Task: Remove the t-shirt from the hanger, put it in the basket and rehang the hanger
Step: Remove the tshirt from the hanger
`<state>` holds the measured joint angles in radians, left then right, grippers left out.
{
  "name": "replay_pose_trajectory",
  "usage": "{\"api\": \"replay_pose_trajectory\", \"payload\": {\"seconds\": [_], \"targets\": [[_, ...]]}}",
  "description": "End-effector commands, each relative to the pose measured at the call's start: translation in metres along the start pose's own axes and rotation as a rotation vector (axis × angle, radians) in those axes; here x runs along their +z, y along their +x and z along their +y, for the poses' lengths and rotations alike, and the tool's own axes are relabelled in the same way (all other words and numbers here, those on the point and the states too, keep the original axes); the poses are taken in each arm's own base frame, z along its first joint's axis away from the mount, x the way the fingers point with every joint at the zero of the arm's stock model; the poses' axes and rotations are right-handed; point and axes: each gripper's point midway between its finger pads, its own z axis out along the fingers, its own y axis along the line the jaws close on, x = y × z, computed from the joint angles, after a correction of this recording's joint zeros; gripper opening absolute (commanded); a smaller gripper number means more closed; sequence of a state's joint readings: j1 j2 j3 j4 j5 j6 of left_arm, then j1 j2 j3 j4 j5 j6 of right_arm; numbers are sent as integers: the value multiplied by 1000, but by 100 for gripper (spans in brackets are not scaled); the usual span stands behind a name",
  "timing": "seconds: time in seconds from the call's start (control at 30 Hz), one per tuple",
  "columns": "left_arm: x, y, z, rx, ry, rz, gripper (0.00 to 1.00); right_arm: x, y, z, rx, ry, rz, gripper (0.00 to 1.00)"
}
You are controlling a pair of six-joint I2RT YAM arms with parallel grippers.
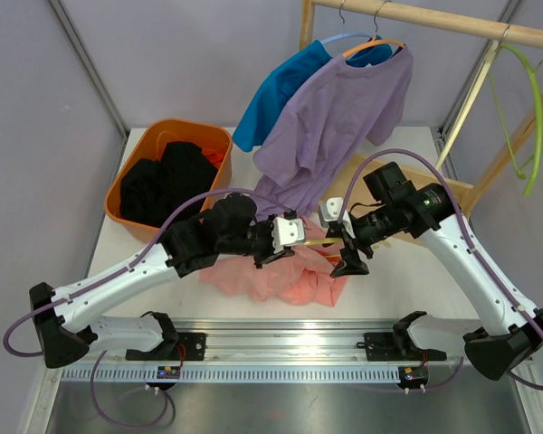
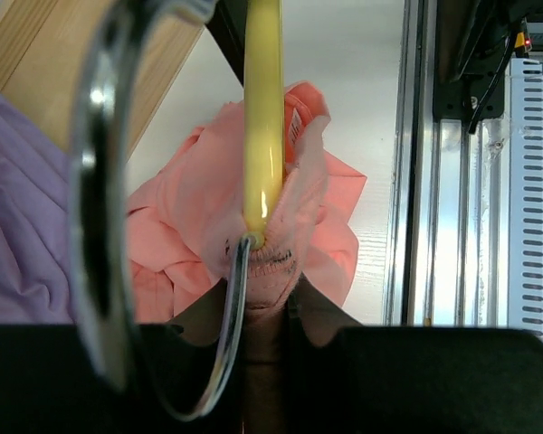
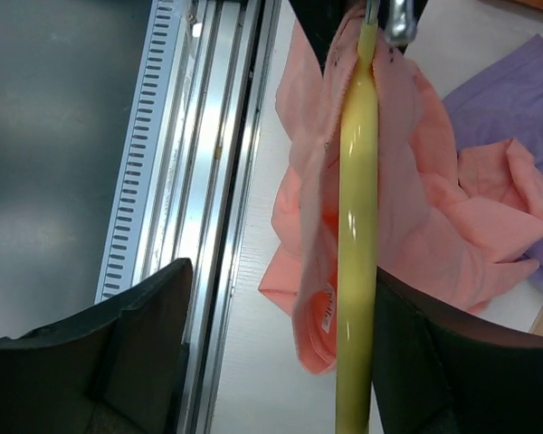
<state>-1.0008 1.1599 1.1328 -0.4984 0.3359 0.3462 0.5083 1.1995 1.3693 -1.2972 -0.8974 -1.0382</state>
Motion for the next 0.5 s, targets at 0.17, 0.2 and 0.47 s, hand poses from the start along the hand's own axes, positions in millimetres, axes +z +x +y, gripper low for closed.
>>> {"api": "replay_pose_trajectory", "payload": {"seconds": [0.17,0.2,0.47], "targets": [[-7,-32,15,104,-23,-109,0,5,-7,-13,-25,46,43,26],[-6,-28,17,92,-28,-103,0,4,-7,-15,-33,62,45,17],[-31,-22,59,-39,-232,-194,57,-13,0,-37,-20,277,94,0]]}}
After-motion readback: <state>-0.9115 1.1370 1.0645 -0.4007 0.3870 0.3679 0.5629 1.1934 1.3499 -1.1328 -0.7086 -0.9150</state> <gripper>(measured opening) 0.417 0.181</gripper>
